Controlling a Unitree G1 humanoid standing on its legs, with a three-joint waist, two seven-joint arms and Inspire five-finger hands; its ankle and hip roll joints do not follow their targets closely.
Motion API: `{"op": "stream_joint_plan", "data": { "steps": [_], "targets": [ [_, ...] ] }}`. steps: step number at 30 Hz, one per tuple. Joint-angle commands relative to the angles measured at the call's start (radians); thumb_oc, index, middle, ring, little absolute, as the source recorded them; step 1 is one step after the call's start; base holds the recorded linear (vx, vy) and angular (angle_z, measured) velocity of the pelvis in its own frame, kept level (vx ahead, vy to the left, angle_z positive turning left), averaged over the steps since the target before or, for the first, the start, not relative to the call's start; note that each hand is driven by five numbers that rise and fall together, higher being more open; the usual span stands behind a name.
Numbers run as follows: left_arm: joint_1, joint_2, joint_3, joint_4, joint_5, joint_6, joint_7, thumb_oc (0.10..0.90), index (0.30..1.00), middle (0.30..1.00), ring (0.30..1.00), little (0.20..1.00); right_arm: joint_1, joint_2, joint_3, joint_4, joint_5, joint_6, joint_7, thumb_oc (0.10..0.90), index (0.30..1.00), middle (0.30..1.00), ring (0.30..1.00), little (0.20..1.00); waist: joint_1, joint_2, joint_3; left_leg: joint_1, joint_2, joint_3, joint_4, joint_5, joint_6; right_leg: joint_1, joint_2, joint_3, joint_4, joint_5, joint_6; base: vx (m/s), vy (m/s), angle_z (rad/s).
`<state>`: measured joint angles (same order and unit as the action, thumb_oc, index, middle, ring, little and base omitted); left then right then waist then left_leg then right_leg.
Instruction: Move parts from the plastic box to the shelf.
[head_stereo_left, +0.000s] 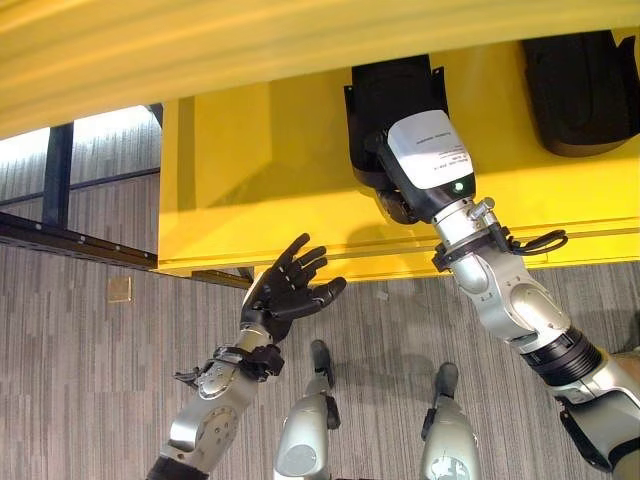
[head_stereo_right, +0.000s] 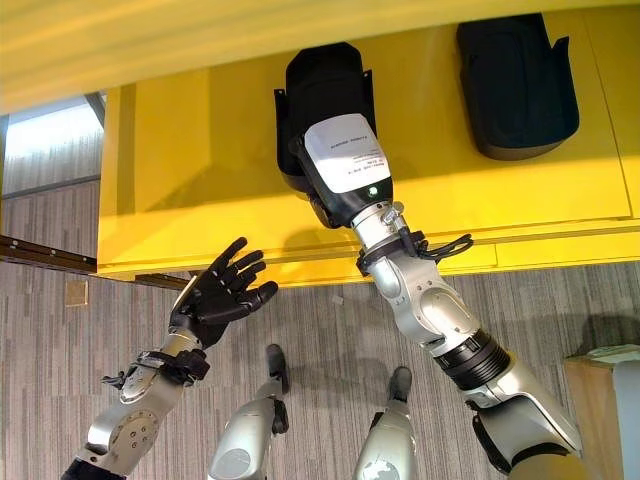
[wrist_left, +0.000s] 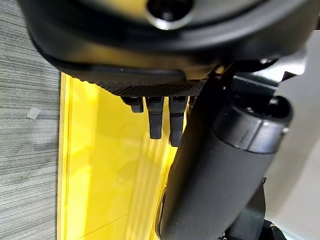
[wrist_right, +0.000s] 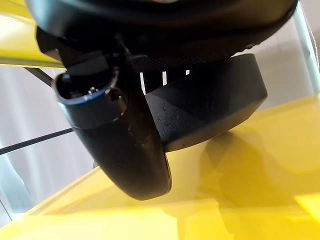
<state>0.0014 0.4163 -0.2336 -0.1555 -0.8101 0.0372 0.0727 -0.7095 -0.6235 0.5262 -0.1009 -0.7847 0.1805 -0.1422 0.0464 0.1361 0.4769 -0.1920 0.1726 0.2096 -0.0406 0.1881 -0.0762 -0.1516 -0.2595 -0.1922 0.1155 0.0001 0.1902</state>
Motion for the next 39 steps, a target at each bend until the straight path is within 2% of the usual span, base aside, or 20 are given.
{"op": "stream_joint_plan", "data": {
  "steps": [1, 21, 27, 30, 34, 39],
  "targets": [
    [-0.046, 0.014, -0.009, -0.088, 0.022, -0.06, -0.029, 0.9, 1.0, 1.0, 1.0, 1.0, -0.236, 0.029, -0.01, -0.078, -0.043, -0.04, -0.081, 0.4, 0.3, 0.3, 0.3, 0.3, 0.009, -0.014, 0.001, 0.042, 0.009, -0.071, 0.023, -0.089, -0.036, -0.114, 0.117, 0.033, 0.1, -0.068, -0.132, 0.0, 0.0, 0.0],
    [-0.051, 0.02, -0.01, -0.085, 0.037, -0.045, -0.041, 0.9, 1.0, 1.0, 1.0, 1.0, -0.256, 0.03, -0.017, -0.017, -0.057, -0.001, -0.108, 0.4, 0.3, 0.3, 0.3, 0.3, 0.017, -0.019, 0.013, 0.024, 0.015, -0.077, 0.041, -0.088, -0.035, -0.135, 0.119, 0.03, 0.132, -0.077, -0.136, 0.0, -0.009, 0.0],
    [-0.055, 0.026, -0.011, -0.07, 0.043, -0.045, -0.053, 0.9, 1.0, 1.0, 1.0, 1.0, -0.271, 0.011, -0.024, 0.022, -0.063, -0.036, -0.116, 0.4, 0.3, 0.3, 0.3, 0.3, 0.02, -0.028, 0.021, 0.013, 0.02, -0.083, 0.047, -0.088, -0.036, -0.149, 0.125, 0.025, 0.148, -0.083, -0.139, 0.0, -0.036, 0.01],
    [-0.054, 0.028, -0.012, -0.07, 0.044, -0.044, -0.059, 0.9, 1.0, 1.0, 1.0, 1.0, -0.275, 0.007, -0.023, 0.025, -0.055, -0.033, -0.118, 0.4, 0.3, 0.3, 0.3, 0.3, 0.021, -0.029, 0.022, 0.012, 0.022, -0.083, 0.048, -0.086, -0.037, -0.154, 0.126, 0.024, 0.157, -0.086, -0.141, 0.0, 0.0, 0.0],
    [-0.05, 0.029, -0.007, -0.072, 0.04, -0.044, -0.063, 0.9, 1.0, 1.0, 1.0, 1.0, -0.275, 0.004, -0.025, 0.025, -0.059, -0.059, -0.11, 0.4, 0.3, 0.3, 0.3, 0.3, 0.021, -0.027, 0.022, 0.011, 0.026, -0.083, 0.052, -0.079, -0.039, -0.159, 0.127, 0.024, 0.165, -0.089, -0.142, 0.0, 0.0, 0.0],
    [-0.046, 0.028, -0.006, -0.066, 0.04, -0.046, -0.069, 0.9, 1.0, 1.0, 1.0, 1.0, -0.285, 0.005, -0.017, 0.028, -0.056, -0.058, -0.108, 0.4, 0.3, 0.3, 0.3, 0.3, 0.024, -0.024, 0.023, 0.008, 0.027, -0.085, 0.057, -0.076, -0.039, -0.164, 0.125, 0.024, 0.177, -0.094, -0.144, 0.0, 0.0, 0.0]
  ]
}}
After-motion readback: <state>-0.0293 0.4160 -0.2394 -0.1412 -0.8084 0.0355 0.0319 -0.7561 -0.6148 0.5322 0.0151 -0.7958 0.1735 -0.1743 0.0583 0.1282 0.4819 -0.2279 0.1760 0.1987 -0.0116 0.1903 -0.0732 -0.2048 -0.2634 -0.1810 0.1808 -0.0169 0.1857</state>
